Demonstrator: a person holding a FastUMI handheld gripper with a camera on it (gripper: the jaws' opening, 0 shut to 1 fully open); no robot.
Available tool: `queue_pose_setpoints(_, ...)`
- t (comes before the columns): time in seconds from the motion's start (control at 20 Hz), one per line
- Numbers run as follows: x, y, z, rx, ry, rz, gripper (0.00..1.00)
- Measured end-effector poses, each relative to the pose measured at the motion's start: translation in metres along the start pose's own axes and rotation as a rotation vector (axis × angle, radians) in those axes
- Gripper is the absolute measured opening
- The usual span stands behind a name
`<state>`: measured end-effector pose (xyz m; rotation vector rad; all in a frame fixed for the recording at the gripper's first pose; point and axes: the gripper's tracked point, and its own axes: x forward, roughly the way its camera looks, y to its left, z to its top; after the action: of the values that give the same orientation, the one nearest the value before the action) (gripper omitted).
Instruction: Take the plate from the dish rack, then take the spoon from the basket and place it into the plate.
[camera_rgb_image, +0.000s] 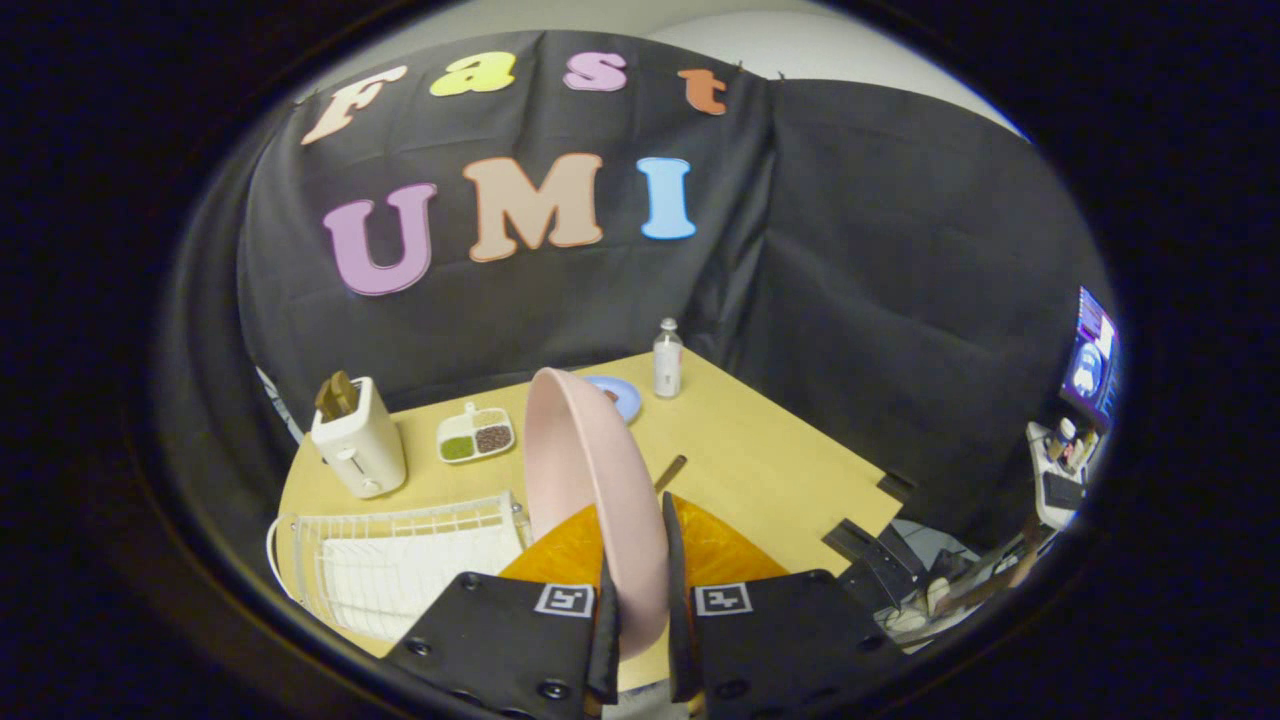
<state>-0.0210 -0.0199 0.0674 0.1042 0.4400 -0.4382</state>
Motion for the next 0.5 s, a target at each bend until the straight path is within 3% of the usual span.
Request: queue_pose_setpoints(0.5,0.046,-0.078,-0.110,0.203,0.253,-0.128,0.23)
